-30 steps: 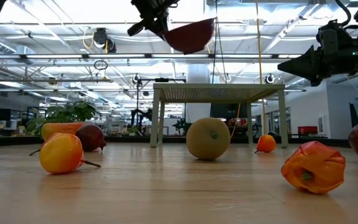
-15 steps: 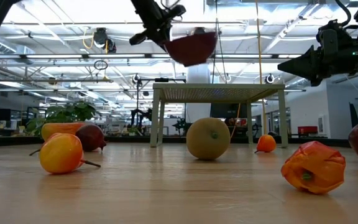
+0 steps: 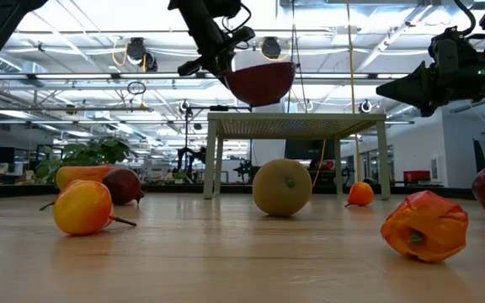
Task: Pick & Place Fruit
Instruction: Put the violet strainer bowl on the shelf
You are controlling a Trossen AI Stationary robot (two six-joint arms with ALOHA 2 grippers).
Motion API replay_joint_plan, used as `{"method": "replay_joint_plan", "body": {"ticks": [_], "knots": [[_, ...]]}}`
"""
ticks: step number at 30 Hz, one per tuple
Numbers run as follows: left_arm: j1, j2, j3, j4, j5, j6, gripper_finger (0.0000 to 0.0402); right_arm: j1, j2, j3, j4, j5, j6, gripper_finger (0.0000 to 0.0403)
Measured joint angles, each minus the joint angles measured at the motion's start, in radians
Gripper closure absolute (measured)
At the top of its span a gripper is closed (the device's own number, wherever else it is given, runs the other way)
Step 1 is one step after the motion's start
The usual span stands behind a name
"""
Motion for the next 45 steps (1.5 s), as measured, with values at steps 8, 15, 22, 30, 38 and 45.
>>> {"method": "replay_joint_plan", "body": {"ticks": [8,15,22,30,38,45], "knots": [[-0.002,0.010,0.000,-0.012,-0.012,-0.004,0.0402,0.000,0.000,0.000,0.000,0.000,0.000,0.0403],[0.004,0.019,0.000,-0.009,-0.024,-0.012,0.0401,0.000,0.000,0.000,0.000,0.000,0.000,0.0403],[0.004,0.019,0.000,-0.011,-0.036,-0.010,0.0401,0.000,0.000,0.000,0.000,0.000,0.000,0.0403],[0.004,0.019,0.000,-0.019,-0.038,-0.004,0.0401,0.000,0.000,0.000,0.000,0.000,-0.003,0.0403],[0.003,0.030,0.000,-0.030,-0.029,0.004,0.0401,0.000,0.000,0.000,0.000,0.000,-0.003,0.0403],[0.003,0.034,0.000,-0.029,-0.030,0.005,0.0378,0.000,0.000,0.000,0.000,0.000,-0.003,0.0403]]}}
